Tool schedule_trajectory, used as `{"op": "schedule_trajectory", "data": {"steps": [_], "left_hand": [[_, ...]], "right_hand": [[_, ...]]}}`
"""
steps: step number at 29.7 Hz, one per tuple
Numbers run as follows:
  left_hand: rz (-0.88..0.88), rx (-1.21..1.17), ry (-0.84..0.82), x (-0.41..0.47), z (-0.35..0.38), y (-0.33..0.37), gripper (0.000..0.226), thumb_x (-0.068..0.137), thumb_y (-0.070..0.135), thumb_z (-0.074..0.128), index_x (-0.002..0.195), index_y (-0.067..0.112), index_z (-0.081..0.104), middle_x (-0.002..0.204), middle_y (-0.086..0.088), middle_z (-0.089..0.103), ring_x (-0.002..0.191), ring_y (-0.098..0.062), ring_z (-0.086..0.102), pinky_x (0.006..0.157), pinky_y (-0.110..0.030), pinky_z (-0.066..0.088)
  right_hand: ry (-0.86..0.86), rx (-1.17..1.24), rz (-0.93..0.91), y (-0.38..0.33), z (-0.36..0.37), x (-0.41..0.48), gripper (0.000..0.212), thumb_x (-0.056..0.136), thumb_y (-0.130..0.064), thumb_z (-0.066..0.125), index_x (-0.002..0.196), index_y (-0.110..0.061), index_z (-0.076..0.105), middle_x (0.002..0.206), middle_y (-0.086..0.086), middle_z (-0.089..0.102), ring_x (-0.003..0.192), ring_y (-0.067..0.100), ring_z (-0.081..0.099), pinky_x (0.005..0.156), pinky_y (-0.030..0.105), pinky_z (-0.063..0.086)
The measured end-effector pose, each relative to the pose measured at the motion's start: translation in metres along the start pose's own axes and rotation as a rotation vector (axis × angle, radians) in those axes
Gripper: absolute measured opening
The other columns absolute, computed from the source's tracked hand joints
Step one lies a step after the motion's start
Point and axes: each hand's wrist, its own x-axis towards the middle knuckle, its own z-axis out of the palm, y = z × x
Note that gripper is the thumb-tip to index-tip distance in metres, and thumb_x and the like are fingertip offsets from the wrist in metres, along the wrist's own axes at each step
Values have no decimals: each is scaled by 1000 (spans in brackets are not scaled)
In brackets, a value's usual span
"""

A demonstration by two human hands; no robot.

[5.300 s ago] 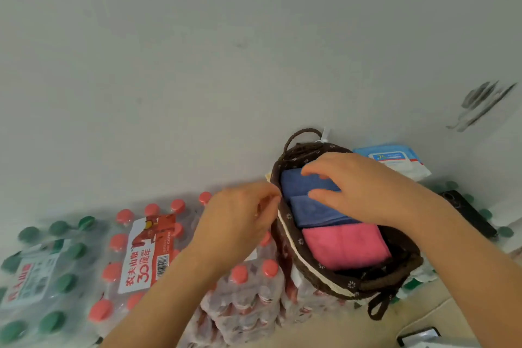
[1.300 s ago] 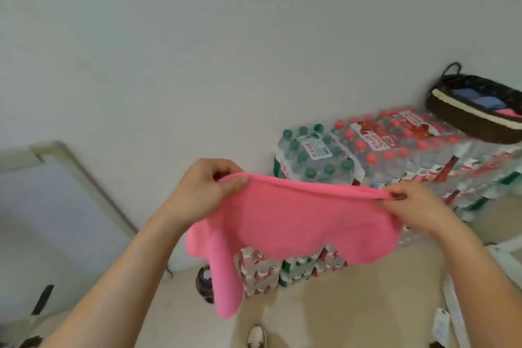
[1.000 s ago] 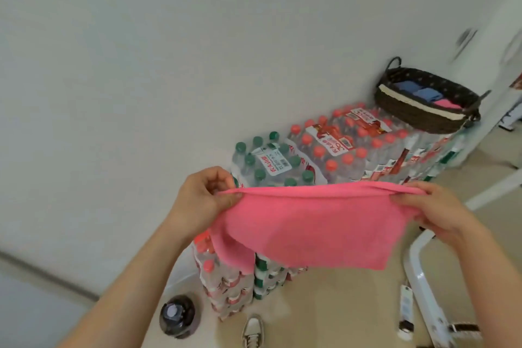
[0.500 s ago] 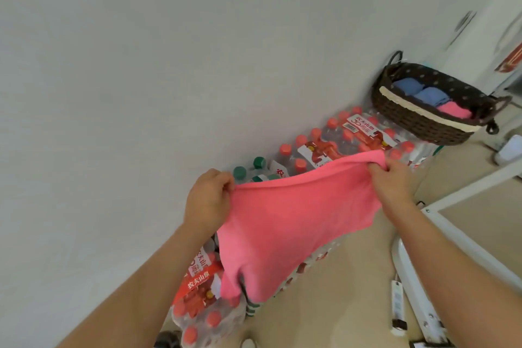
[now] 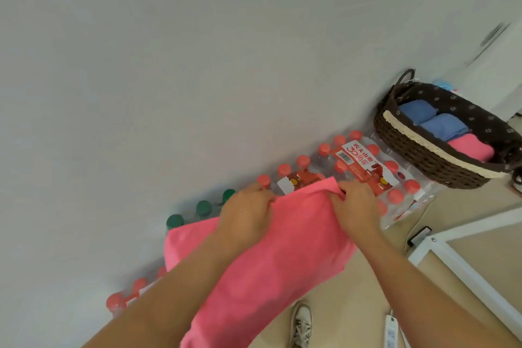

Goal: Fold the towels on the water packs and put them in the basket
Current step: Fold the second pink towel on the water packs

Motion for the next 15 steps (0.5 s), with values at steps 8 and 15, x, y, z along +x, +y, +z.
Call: {"op": "schedule_trajectory", "data": {"steps": [8,15], "left_hand": [[-204,-531,-98,94,53,58,10,89,20,61,94,16,69,74,7,66,65,-8,58,73,-32,51],[-453,-600,240,126,56,64,6,90,22,59,86,23,63,55,6,62,46,-9,52,57,-28,46]], "right_hand": [[-79,75,-333,22,2,34,19,80,-28,73,69,-15,64,60,0,57,61,24,49,56,35,40],[-430,281,-165,45,-13,40,23,79,-41,71,74,-21,61,62,-10,51,68,16,52,61,30,38]]}}
